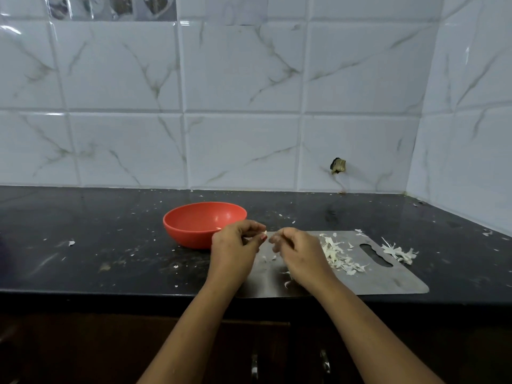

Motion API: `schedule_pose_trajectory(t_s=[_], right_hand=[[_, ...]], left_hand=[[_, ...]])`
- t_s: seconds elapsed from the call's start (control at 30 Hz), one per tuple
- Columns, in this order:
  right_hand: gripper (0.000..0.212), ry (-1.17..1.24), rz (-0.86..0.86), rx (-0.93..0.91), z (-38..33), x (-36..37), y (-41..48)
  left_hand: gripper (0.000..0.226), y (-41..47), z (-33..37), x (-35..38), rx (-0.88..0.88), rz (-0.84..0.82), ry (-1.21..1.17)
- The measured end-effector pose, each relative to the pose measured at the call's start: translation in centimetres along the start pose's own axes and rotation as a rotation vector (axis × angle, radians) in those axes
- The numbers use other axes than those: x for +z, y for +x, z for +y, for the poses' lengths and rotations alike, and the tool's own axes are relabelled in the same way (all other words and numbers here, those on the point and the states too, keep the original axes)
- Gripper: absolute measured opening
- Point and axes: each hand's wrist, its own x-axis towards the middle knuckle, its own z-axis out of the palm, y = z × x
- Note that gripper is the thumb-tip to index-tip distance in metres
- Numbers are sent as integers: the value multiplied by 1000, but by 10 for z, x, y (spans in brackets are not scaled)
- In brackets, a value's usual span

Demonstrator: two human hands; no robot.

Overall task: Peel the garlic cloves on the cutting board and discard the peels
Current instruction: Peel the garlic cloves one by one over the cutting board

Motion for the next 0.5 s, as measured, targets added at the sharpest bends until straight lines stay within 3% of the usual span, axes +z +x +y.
schedule_pose_trajectory(t_s=[0.13,0.3,0.4,0.5], right_hand=[[19,-416,-252,-171,-2,2,2],[18,-618,-178,-203,-3,0,8],[20,-719,-130,-191,2,-3,16],[27,-768,-69,-161,6,-5,18]], left_hand=[[9,23,8,-25,60,120,200],[9,60,2,-57,-135,135,404],[15,79,-7,-63,-280,3,515],[16,89,-9,-61,-300,-127,624]])
